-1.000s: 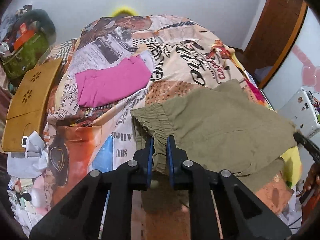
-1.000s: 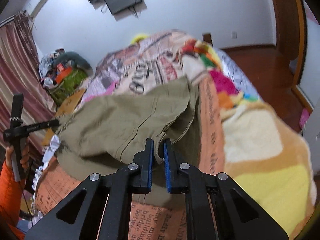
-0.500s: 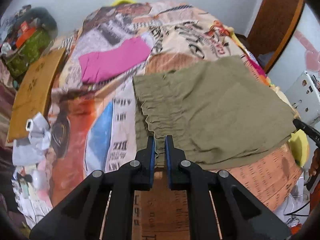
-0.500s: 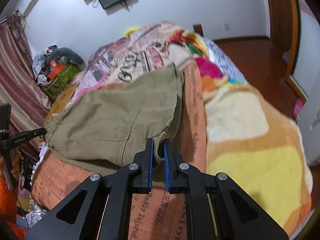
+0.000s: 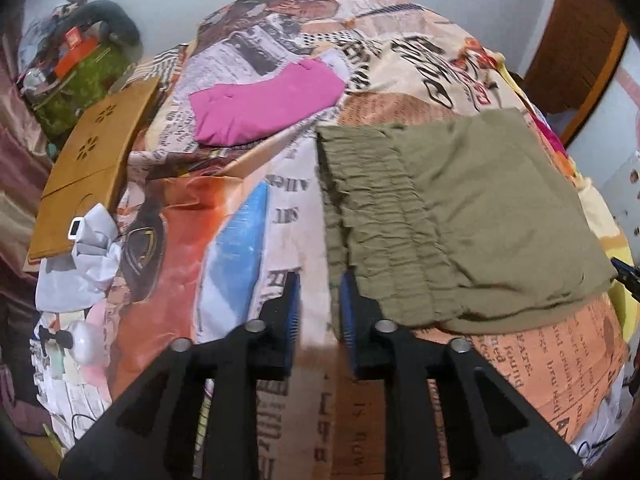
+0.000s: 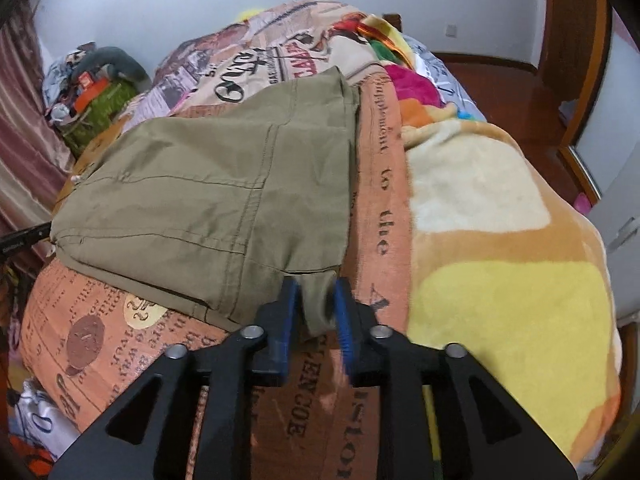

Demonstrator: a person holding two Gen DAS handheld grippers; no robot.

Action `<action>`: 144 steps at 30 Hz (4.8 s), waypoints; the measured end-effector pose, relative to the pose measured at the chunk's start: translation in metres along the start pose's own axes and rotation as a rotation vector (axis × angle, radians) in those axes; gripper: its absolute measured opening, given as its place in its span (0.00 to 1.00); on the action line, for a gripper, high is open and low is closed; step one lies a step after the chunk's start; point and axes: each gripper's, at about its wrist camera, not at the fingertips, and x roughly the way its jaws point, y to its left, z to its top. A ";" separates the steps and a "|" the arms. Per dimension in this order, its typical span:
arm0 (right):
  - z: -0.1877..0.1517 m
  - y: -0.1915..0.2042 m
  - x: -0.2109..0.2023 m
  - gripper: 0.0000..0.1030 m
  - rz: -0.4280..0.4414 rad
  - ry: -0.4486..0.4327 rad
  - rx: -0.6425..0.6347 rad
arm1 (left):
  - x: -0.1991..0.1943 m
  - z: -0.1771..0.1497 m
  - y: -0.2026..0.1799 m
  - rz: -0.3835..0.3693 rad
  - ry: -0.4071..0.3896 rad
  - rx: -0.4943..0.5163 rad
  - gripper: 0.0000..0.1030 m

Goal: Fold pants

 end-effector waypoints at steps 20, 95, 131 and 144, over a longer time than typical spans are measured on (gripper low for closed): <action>0.105 0.023 -0.024 0.40 0.022 -0.255 -0.094 | 0.008 0.104 -0.004 0.032 -0.144 0.009 0.84; 0.170 0.104 0.069 0.62 0.126 -0.083 -0.317 | 0.063 0.140 -0.042 -0.090 -0.005 0.041 0.86; 0.082 0.111 0.079 0.66 0.168 0.204 -0.305 | 0.066 0.072 -0.057 -0.016 0.079 0.187 0.94; 0.042 0.094 0.042 0.69 0.090 0.133 -0.271 | 0.035 0.036 -0.036 0.016 0.041 0.153 0.96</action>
